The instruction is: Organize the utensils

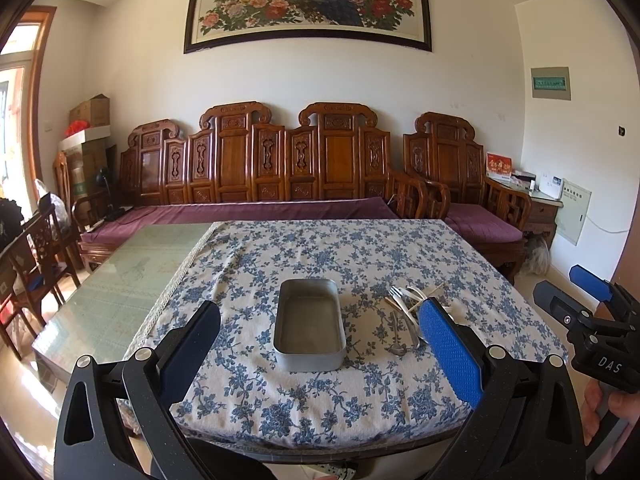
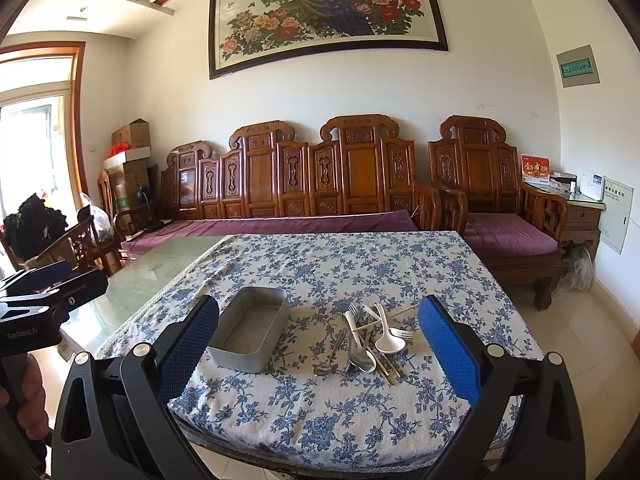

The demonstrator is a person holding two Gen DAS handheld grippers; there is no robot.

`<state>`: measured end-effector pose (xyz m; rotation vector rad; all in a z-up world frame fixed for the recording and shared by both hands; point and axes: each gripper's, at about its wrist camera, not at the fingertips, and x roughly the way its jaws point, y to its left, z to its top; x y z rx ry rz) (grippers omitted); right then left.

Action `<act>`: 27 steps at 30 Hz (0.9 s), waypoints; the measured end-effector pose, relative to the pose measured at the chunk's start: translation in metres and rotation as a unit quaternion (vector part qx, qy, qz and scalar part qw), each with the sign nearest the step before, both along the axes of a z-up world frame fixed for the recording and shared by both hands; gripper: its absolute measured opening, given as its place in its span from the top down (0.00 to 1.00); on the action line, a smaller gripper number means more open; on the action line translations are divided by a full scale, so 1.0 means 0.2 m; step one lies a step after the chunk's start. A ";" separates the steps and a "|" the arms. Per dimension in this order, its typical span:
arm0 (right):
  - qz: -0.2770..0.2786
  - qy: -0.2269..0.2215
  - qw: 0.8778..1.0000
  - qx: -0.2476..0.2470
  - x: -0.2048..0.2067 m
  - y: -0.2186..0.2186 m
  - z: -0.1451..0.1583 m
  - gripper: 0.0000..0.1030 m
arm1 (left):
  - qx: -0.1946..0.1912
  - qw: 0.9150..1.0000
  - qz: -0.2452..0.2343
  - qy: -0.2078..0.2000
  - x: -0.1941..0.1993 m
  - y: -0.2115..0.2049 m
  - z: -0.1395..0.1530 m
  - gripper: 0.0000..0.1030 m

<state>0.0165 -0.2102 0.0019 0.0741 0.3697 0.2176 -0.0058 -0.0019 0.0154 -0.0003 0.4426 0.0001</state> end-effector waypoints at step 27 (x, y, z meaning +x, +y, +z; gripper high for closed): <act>0.001 -0.001 1.000 0.000 0.00 0.00 0.02 0.03 | 0.001 1.000 -0.001 -0.002 0.00 -0.01 0.01 0.06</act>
